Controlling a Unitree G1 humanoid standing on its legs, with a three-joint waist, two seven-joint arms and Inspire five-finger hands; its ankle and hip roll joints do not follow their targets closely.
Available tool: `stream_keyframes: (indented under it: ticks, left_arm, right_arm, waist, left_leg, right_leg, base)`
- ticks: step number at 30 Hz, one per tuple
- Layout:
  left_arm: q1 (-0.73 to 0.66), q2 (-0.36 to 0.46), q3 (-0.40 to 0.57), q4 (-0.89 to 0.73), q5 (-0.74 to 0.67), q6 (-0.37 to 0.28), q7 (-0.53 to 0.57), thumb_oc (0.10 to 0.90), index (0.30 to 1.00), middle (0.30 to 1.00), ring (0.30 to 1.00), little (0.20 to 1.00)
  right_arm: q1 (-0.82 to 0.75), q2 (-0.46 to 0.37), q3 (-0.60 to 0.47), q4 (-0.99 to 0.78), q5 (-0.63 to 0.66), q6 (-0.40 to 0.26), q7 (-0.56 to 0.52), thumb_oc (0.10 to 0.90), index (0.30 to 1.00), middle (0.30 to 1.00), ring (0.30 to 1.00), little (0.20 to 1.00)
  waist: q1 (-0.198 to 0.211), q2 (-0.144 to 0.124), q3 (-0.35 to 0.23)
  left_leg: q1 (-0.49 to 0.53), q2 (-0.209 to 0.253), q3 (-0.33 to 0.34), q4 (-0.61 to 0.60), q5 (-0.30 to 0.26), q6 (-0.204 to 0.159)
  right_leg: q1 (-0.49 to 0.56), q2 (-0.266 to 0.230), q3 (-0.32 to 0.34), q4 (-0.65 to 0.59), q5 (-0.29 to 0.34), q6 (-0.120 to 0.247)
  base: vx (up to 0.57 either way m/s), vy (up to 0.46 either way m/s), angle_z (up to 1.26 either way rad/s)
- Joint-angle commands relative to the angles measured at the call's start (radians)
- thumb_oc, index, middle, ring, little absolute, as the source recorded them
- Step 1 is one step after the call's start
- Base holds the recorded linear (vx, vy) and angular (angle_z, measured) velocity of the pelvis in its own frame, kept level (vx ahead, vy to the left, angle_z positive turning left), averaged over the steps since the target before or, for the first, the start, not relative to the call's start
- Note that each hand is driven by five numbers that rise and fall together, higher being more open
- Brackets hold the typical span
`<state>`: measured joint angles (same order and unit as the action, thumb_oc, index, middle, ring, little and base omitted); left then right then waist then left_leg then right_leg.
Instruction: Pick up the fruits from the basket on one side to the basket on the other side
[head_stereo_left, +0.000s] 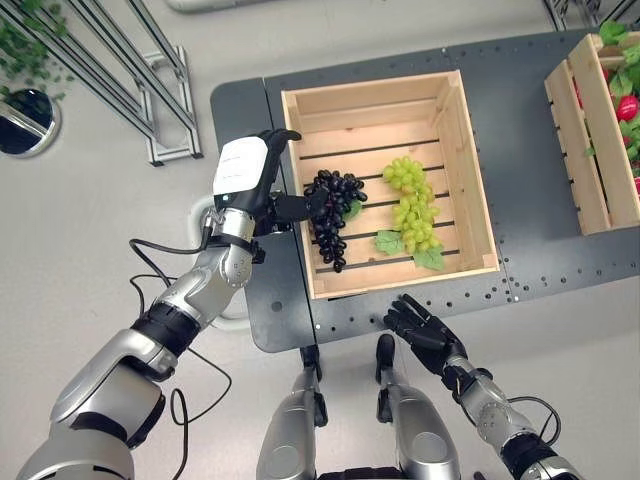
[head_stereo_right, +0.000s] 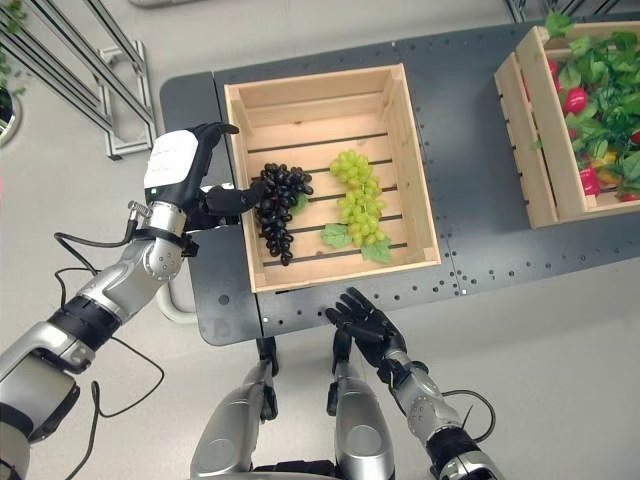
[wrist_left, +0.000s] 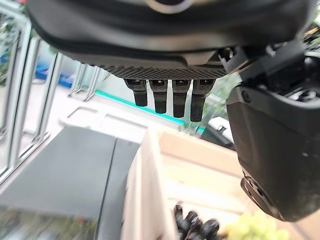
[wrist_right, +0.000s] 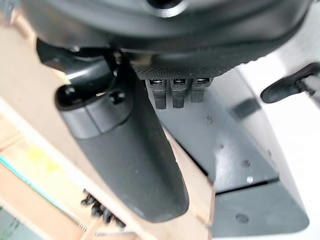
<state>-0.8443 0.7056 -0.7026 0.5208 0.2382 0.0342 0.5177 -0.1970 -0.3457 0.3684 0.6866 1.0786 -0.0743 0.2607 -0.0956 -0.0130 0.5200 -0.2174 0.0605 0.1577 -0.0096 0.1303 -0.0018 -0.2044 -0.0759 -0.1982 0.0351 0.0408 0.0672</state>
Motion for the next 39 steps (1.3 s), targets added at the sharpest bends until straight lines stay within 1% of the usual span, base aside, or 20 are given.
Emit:
stream_keyframes:
  ticks: [1,4,8,11,15,18,19,21,26,29,32,33,36,39]
  left_arm:
    - [-0.18,-0.009,0.045,0.009,-0.01,-0.032,0.092,0.8,0.9,0.9,0.9,0.9]
    - [-0.233,-0.022,0.031,0.037,-0.014,-0.021,0.107,0.8,0.9,0.9,0.9,0.9]
    - [-0.286,-0.04,0.022,0.066,0.011,-0.006,0.144,0.8,0.9,0.9,0.9,0.9]
    - [-0.324,-0.032,0.013,0.072,0.044,0.002,0.167,0.8,0.9,0.9,0.9,0.9]
    - [-0.379,-0.008,-0.02,0.062,0.126,0.017,0.205,0.8,0.9,0.9,0.9,0.9]
    - [-0.427,0.016,-0.067,0.037,0.253,0.029,0.234,0.8,0.9,0.9,0.9,0.9]
    - [-0.432,0.018,-0.073,0.036,0.264,0.031,0.236,0.8,0.9,0.9,0.9,0.9]
    - [-0.464,0.028,-0.116,0.016,0.346,0.033,0.226,0.8,0.9,0.9,0.9,0.9]
    - [-0.51,0.023,-0.188,-0.007,0.447,0.055,0.178,0.8,0.9,0.9,0.9,0.9]
    - [-0.524,0.018,-0.206,0.007,0.456,0.06,0.16,0.8,0.9,0.9,0.9,0.9]
    - [-0.527,0.015,-0.212,0.026,0.436,0.097,0.118,0.8,0.9,0.9,0.9,0.9]
    - [-0.525,0.011,-0.213,0.055,0.412,0.113,0.111,0.8,0.9,0.9,0.9,0.9]
    - [-0.521,0.007,-0.206,0.095,0.386,0.131,0.107,0.8,0.9,0.9,0.9,0.9]
    - [-0.516,0.008,-0.19,0.17,0.362,0.144,0.124,0.8,0.9,0.9,0.9,0.9]
  right_arm:
    - [-0.019,-0.014,0.02,-0.064,0.058,-0.024,0.01,0.8,0.9,0.9,0.9,0.9]
    - [-0.034,-0.011,0.025,-0.05,0.061,-0.029,0.02,0.8,0.9,0.9,0.9,0.9]
    - [-0.053,-0.001,0.037,-0.036,0.053,-0.045,0.021,0.8,0.9,0.9,0.9,0.9]
    - [-0.056,-0.001,0.041,-0.038,0.061,-0.044,0.019,0.8,0.9,0.9,0.9,0.9]
    - [-0.057,-0.004,0.041,-0.027,0.073,-0.045,0.022,0.8,0.9,0.9,0.9,0.9]
    - [-0.058,-0.006,0.038,-0.014,0.08,-0.042,0.031,0.8,0.9,0.9,0.9,0.9]
    - [-0.059,-0.006,0.038,-0.012,0.081,-0.041,0.032,0.8,0.9,0.9,0.9,0.9]
    - [-0.066,-0.008,0.038,0.002,0.086,-0.037,0.045,0.8,0.9,0.9,0.9,0.9]
    - [-0.092,0.0,0.042,0.021,0.091,-0.035,0.049,0.8,0.9,0.9,0.9,0.9]
    - [-0.101,0.0,0.043,0.025,0.095,-0.032,0.043,0.8,0.9,0.9,0.9,0.9]
    - [-0.104,-0.003,0.04,0.023,0.099,-0.031,0.04,0.8,0.9,0.9,0.9,0.9]
    - [-0.105,-0.005,0.035,0.023,0.101,-0.029,0.039,0.8,0.9,0.9,0.9,0.9]
    - [-0.103,-0.009,0.032,0.022,0.102,-0.029,0.042,0.8,0.9,0.9,0.9,0.9]
    - [-0.09,-0.015,0.03,0.005,0.103,-0.034,0.044,0.8,0.9,0.9,0.9,0.9]
  waist:
    - [-0.018,-0.03,0.0]
    - [-0.025,-0.036,0.0]
    - [-0.03,-0.043,0.0]
    - [-0.035,-0.049,0.0]
    - [-0.04,-0.052,0.0]
    - [-0.042,-0.051,0.0]
    - [-0.042,-0.052,0.0]
    - [-0.045,-0.05,0.0]
    - [-0.05,-0.046,0.0]
    - [-0.055,-0.043,0.0]
    - [-0.06,-0.042,0.0]
    - [-0.062,-0.041,0.0]
    - [-0.066,-0.042,0.0]
    - [-0.074,-0.044,0.0]
  left_leg:
    - [-0.083,0.034,0.016,0.23,-0.161,-0.066]
    - [-0.126,0.034,0.02,0.253,-0.167,-0.061]
    - [-0.165,0.033,0.026,0.267,-0.17,-0.057]
    - [-0.184,0.034,0.031,0.272,-0.172,-0.055]
    - [-0.2,0.035,0.04,0.282,-0.178,-0.053]
    - [-0.212,0.036,0.043,0.29,-0.184,-0.05]
    - [-0.213,0.036,0.044,0.291,-0.184,-0.05]
    - [-0.223,0.036,0.045,0.296,-0.187,-0.05]
    - [-0.241,0.035,0.051,0.299,-0.189,-0.045]
    - [-0.258,0.035,0.058,0.312,-0.193,-0.043]
    - [-0.284,0.038,0.066,0.333,-0.199,-0.042]
    - [-0.302,0.039,0.068,0.345,-0.202,-0.041]
    - [-0.324,0.041,0.072,0.359,-0.204,-0.04]
    - [-0.364,0.045,0.083,0.379,-0.205,-0.039]
  right_leg:
    - [-0.053,-0.032,0.006,0.161,-0.116,-0.023]
    - [-0.106,-0.031,0.013,0.188,-0.119,-0.023]
    - [-0.151,-0.032,0.018,0.2,-0.115,-0.02]
    - [-0.173,-0.031,0.021,0.203,-0.111,-0.018]
    - [-0.196,-0.031,0.025,0.208,-0.106,-0.015]
    - [-0.215,-0.033,0.027,0.221,-0.106,-0.014]
    - [-0.218,-0.033,0.028,0.222,-0.106,-0.014]
    - [-0.232,-0.034,0.029,0.231,-0.105,-0.014]
    - [-0.264,-0.035,0.034,0.248,-0.104,-0.011]
    - [-0.289,-0.037,0.035,0.266,-0.106,-0.01]
    - [-0.32,-0.04,0.037,0.288,-0.108,-0.009]
    - [-0.34,-0.042,0.038,0.301,-0.109,-0.009]
    - [-0.364,-0.044,0.041,0.312,-0.108,-0.007]
    - [-0.409,-0.048,0.046,0.328,-0.105,-0.005]
  base:
    - [0.0,0.0,0.0]
    - [0.0,0.0,0.0]
    - [0.0,-0.013,0.01]
    - [0.01,-0.034,0.03]
    - [0.02,-0.011,0.0]
    - [0.04,-0.018,-0.02]
    - [0.04,-0.014,-0.01]
    - [0.04,-0.016,-0.01]
    - [0.04,-0.016,-0.01]
    - [0.03,-0.009,-0.04]
    - [0.01,-0.002,-0.01]
    - [0.0,0.0,0.0]
    - [0.0,0.003,0.01]
    - [0.0,0.003,0.01]
